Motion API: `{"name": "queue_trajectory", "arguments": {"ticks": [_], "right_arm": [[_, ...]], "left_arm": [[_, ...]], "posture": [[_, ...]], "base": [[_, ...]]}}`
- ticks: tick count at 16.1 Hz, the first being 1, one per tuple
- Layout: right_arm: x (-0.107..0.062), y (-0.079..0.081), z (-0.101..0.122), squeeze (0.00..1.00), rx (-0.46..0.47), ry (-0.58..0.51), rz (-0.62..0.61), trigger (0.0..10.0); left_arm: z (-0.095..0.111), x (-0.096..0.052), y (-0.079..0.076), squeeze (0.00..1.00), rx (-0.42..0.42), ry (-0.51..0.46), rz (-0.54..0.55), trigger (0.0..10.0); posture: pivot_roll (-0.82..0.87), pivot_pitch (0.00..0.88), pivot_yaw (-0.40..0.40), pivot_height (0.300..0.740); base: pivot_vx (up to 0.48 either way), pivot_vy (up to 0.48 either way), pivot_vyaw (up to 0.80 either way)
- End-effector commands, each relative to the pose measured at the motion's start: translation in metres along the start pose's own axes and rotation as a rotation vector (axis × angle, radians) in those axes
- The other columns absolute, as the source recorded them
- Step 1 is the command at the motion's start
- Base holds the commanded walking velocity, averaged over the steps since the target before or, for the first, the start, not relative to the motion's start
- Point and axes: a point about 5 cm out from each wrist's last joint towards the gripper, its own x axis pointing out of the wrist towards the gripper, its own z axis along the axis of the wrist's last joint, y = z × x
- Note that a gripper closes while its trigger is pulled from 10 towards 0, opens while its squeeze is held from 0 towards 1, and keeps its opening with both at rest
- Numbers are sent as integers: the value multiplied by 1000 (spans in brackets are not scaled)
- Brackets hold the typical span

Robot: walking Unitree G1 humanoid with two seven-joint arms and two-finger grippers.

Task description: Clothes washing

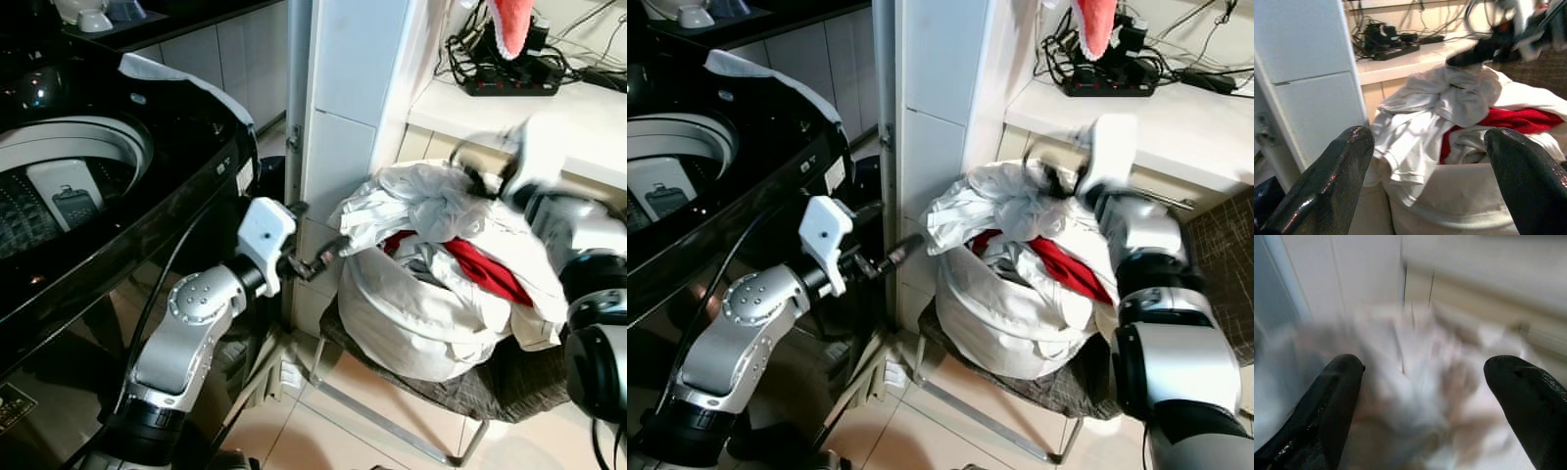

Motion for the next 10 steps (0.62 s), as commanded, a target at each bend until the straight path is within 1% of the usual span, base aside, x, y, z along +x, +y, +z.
{"name": "queue_trajectory", "arguments": {"ticks": [1, 2, 3, 4, 6, 7, 8, 10], "right_arm": [[0, -4, -7, 0, -19, 56, -21, 10000], [-1, -7, -20, 0, -33, 117, -57, 10000], [-1, -8, -27, 0, -37, 149, -76, 10000], [-2, -9, -36, 0, -69, 186, -86, 10000], [-2, -8, -41, 0, -71, 208, -78, 10000], [-3, -9, -42, 0, -64, 216, -80, 6118], [-3, -10, -42, 0, -43, 219, -83, 157], [-4, -12, -41, 0, -20, 220, -83, 0]], "left_arm": [[1, -1, -7, 0, 5, 5, -52, 10000], [4, -3, -12, 0, -4, 2, -97, 10000], [5, -4, -14, 0, -11, -1, -114, 10000], [5, -5, -15, 0, -7, -3, -116, 10000], [5, -5, -14, 0, -2, -2, -104, 10000], [5, -5, -14, 0, -3, 0, -112, 10000], [5, -6, -15, 0, -8, 6, -132, 10000], [6, -7, -18, 0, -23, 12, -171, 10000]], "posture": [[20, 0, -54, 740], [28, 0, -59, 740], [37, 0, -64, 740], [38, 0, -64, 740], [38, 0, -64, 740], [38, 0, -64, 740], [33, 0, -62, 740], [27, 0, -54, 740]], "base": [[0, 0, 0], [0, 0, 0], [0, 0, 0], [0, 0, 0], [0, 0, 0], [0, 0, 0], [0, 0, 0], [0, 0, 0]]}}
